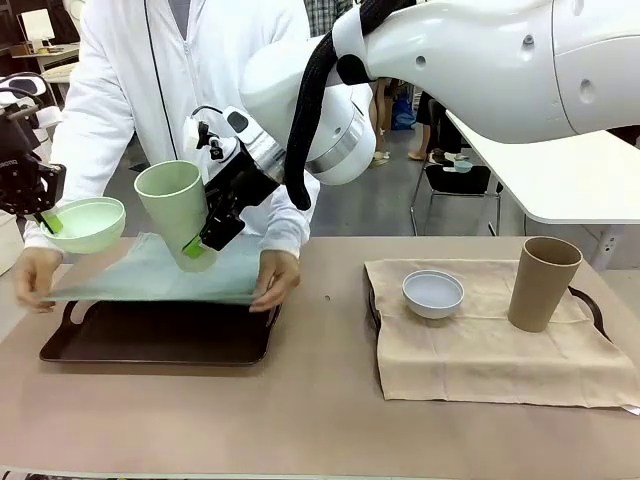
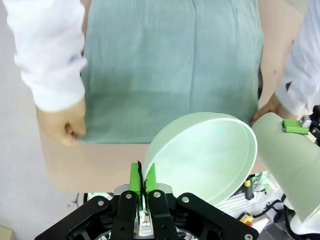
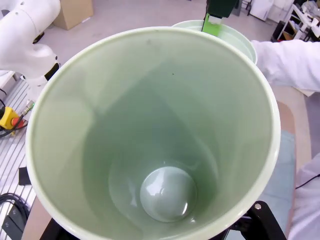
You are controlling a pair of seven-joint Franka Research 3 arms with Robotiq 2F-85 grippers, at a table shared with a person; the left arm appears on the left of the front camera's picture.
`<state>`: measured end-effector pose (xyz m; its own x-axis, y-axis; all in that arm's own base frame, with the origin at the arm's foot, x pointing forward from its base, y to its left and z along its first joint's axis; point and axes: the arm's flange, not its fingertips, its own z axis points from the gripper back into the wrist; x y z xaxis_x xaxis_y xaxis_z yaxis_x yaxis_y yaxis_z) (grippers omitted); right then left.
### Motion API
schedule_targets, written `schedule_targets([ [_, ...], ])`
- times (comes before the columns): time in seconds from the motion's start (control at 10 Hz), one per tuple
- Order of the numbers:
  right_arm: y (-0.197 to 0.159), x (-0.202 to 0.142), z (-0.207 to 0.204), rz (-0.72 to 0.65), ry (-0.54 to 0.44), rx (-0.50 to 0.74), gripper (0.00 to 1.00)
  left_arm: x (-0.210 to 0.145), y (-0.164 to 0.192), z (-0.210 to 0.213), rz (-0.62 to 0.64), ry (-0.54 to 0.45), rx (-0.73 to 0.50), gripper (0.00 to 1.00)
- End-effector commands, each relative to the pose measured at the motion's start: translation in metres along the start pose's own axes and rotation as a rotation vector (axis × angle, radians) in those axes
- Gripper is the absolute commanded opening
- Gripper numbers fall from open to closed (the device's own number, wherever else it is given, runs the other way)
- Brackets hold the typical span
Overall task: Set up a tray with a mat and arrange the tableware.
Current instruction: Place the Picnic Bowl and Reusable plastic cup back onto the Handle tray in front of the human's position.
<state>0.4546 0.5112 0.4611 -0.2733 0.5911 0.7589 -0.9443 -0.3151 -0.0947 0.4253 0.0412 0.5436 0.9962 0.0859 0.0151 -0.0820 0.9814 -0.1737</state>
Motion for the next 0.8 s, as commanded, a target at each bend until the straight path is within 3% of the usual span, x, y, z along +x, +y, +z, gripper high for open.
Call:
schedule_targets([
  [0.0,0.0006,0.0028,0.0011,0.015,0.001,0.006,0.0,-0.0007,0.0005,0.0028,-0.013,-0.014,0.001,0.0],
  [0.7,0.0006,0.0028,0.0011,0.015,0.001,0.006,0.0,-0.0007,0.0005,0.0028,-0.013,-0.014,0.001,0.0],
])
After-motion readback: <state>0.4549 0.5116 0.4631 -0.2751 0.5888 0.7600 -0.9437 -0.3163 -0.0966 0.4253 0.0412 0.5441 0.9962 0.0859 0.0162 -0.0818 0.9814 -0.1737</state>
